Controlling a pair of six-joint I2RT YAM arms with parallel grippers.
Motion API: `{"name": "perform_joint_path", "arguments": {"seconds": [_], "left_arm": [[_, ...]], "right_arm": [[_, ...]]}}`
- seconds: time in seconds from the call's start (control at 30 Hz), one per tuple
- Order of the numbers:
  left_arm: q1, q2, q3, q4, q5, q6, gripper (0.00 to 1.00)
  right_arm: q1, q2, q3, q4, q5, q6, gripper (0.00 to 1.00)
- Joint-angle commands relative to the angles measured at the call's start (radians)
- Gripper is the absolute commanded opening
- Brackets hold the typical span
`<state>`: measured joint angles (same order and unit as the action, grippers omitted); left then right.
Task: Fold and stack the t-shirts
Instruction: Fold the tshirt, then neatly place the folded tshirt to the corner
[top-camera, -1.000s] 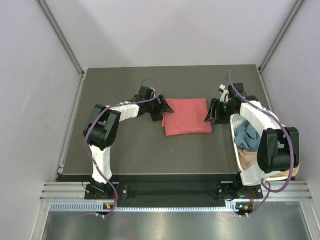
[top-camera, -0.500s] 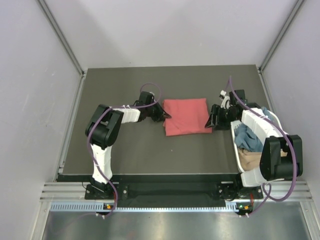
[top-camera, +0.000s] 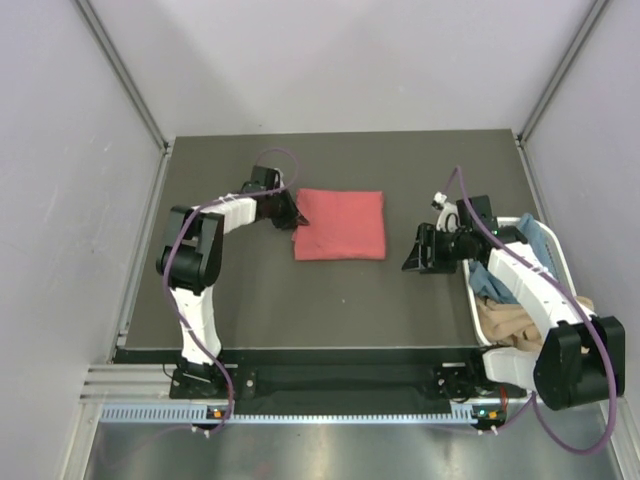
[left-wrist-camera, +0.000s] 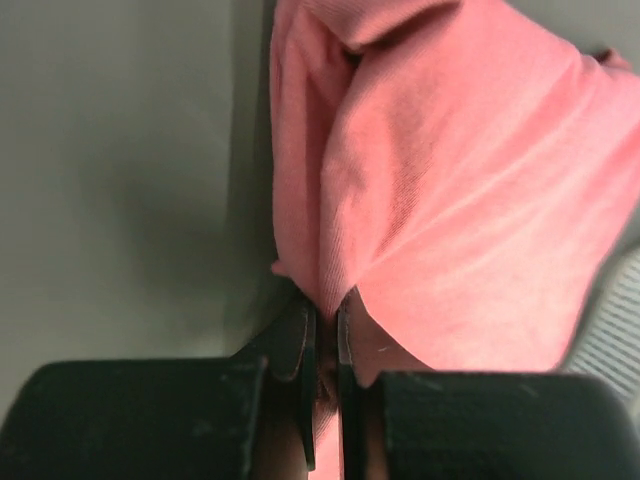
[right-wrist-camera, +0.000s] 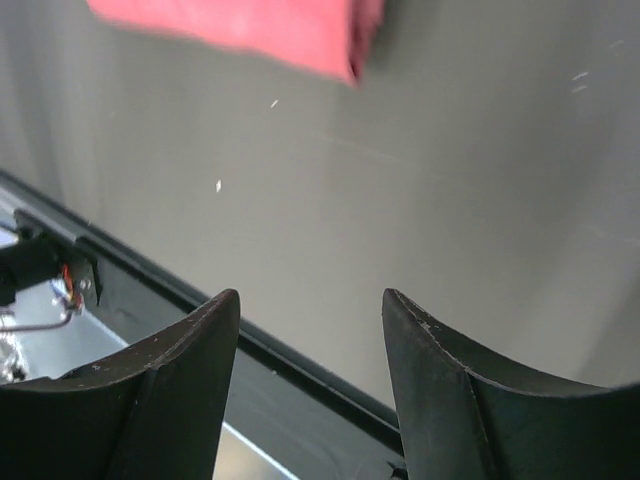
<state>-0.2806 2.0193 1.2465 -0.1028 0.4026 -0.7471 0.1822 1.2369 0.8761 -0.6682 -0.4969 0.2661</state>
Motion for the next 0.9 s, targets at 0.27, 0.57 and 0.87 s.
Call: {"name": "perform_joint_path", "arguments": {"seconds": [0.27,0.57,0.87], "left_arm": [[0.230,0.082,0.313,-0.359,-0.347,0.452,0.00],[0.346,0.289,0.611,-0.377,-0.518,0.594,0.00],[0.409,0.467,0.964,-0.397,-0.697,0.664,0.00]], "right_arm": [[0.080,-0.063,-0.060,0.041,-0.077,0.067,0.60],[0.079,0.035,0.024,-0.021,0.015,0.030,0.61],[0.077,0.133,0.073,-0.074,0.052,-0.011,0.61]]}}
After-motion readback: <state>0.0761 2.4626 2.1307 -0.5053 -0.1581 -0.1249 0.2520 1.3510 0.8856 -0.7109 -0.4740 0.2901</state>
